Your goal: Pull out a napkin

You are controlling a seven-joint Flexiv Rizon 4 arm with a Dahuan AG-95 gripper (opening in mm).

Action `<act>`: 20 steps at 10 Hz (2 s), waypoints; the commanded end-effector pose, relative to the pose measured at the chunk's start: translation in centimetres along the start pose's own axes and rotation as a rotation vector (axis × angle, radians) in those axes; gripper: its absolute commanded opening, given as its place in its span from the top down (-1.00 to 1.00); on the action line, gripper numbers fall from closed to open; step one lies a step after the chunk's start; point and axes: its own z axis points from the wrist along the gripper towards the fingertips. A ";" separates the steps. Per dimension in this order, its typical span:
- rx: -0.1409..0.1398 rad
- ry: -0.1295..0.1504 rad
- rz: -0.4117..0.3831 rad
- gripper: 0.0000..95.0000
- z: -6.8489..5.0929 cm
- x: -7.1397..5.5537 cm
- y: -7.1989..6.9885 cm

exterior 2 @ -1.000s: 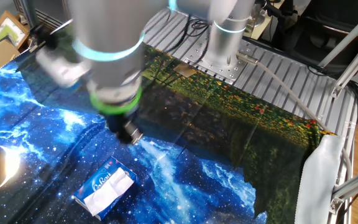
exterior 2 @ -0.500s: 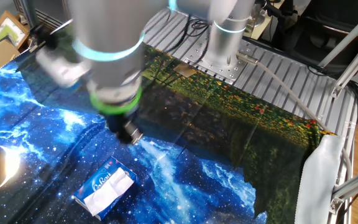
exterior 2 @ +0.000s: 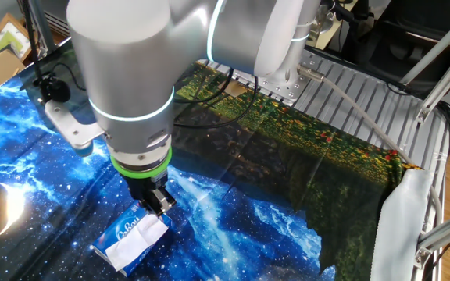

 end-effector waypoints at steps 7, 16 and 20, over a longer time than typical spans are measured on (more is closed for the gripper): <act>0.005 -0.029 0.035 1.00 0.3 0.1 0.0; -0.015 0.032 0.029 1.00 0.3 0.2 0.1; -0.021 0.110 0.024 1.00 0.3 0.2 0.3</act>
